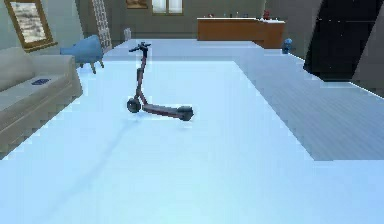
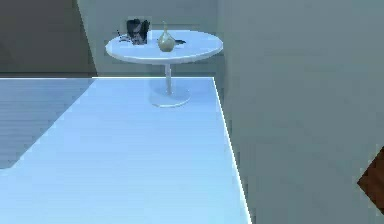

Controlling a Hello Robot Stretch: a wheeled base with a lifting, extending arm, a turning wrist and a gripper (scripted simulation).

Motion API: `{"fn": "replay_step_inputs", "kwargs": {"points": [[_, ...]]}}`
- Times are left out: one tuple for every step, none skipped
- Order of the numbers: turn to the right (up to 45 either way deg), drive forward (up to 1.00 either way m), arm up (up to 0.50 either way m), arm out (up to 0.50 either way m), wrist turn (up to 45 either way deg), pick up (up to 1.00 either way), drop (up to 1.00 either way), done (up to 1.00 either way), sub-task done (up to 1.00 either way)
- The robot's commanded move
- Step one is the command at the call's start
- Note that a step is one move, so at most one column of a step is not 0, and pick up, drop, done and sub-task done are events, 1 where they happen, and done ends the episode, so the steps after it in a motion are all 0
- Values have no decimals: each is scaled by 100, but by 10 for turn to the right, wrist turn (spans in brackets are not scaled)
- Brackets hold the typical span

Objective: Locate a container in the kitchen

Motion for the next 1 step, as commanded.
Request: {"fn": "replay_step_inputs", "kwargs": {"points": [[0, 15, 0, 0, 0, 0, 0, 0, 0]]}}
